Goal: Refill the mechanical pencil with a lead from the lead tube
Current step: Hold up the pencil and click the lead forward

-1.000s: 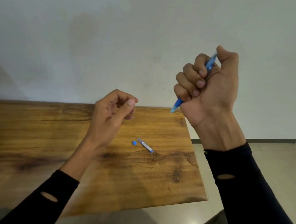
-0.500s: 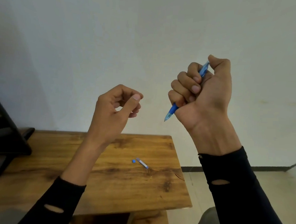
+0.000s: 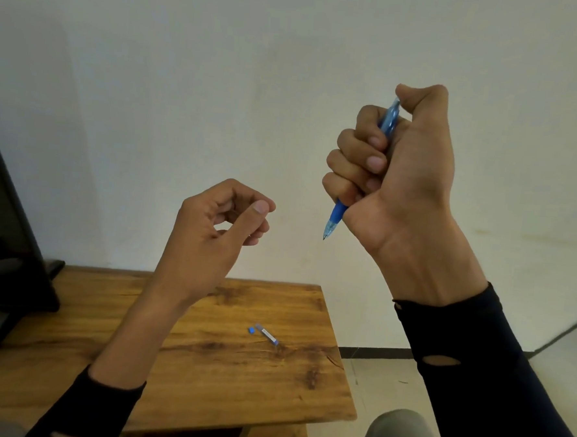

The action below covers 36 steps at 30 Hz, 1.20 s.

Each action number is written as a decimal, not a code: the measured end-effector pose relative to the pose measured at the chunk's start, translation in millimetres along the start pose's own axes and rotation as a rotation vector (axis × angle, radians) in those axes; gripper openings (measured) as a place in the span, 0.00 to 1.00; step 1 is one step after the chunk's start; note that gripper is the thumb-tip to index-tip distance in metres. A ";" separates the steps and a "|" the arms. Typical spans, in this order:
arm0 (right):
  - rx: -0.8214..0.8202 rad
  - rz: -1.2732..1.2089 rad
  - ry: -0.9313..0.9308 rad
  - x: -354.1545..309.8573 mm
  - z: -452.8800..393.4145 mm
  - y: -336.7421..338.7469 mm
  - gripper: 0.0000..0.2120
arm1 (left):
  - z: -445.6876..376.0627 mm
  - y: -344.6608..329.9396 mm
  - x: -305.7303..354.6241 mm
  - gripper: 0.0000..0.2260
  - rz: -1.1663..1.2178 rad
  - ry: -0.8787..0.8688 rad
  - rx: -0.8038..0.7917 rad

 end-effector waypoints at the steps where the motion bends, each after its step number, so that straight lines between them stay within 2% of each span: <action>1: -0.006 0.005 0.001 -0.2 0.0 -3.0 0.26 | -0.1 0.3 1.1 0.06 0.007 -0.001 -0.002; 9: -0.001 0.012 -0.019 5.0 -0.1 -12.9 0.26 | -1.3 1.3 1.0 0.11 0.004 0.005 -0.014; 14: 0.018 0.000 -0.039 8.1 -0.3 -14.8 0.25 | -3.6 2.8 -2.3 0.06 -0.007 0.012 -0.014; 36: 0.065 -0.028 -0.047 5.3 -7.2 -12.7 0.25 | -2.0 -1.4 -8.9 0.05 -0.022 0.024 -0.033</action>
Point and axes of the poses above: each hand's wrist, its own z-axis away from the middle knuckle, its own y-axis out of the back of the hand, x = y × z, the point moved 4 cm from there along -z, towards the middle knuckle, and after that the axes turned 7 degrees about y, right-handed, at the moved point
